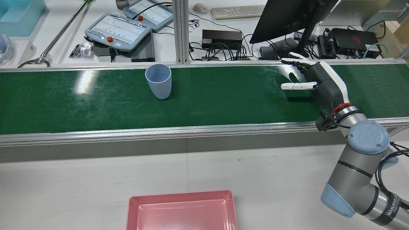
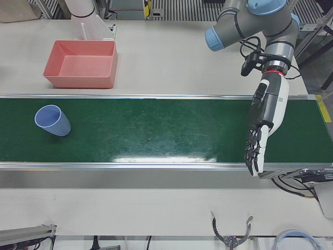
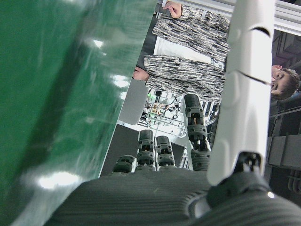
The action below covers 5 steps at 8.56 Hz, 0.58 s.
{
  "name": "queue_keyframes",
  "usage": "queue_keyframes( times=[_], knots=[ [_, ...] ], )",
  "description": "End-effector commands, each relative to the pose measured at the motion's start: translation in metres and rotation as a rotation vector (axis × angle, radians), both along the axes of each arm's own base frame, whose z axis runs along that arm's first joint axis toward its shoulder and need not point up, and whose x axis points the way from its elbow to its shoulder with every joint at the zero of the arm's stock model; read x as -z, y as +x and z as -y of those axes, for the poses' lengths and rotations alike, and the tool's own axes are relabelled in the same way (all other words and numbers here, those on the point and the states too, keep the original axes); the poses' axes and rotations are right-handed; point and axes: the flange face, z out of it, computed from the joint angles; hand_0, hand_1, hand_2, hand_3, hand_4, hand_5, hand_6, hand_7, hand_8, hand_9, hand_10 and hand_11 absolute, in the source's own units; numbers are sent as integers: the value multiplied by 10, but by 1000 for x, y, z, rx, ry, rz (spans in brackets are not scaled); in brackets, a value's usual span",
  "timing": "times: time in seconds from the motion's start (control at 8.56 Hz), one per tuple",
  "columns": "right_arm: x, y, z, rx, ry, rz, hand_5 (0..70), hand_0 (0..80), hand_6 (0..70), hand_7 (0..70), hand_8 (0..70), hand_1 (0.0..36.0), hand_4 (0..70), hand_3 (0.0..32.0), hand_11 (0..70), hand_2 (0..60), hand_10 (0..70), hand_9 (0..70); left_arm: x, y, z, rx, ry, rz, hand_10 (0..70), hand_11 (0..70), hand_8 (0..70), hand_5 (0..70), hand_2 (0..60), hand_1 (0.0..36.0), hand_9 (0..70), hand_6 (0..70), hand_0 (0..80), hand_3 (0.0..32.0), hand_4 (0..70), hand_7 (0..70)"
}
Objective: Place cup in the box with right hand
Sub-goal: 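Hold the open right hand in place as the blue cup approaches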
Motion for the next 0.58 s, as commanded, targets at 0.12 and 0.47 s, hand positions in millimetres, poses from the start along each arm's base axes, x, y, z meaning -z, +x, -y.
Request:
queue_keyframes(
  times=[0.12,0.47],
  knots=[
    [4,-1,0,3,8,-9,77,600,60,185,105,191,190,0,59,26,25,186,0,0,0,0,0,0,0,0,0,0,0,0,0,0,0,0,0,0],
    [2,-2,0,2,6,-23,75,563,60,189,107,223,149,0,57,145,25,189,0,0,0,0,0,0,0,0,0,0,0,0,0,0,0,0,0,0]
  ],
)
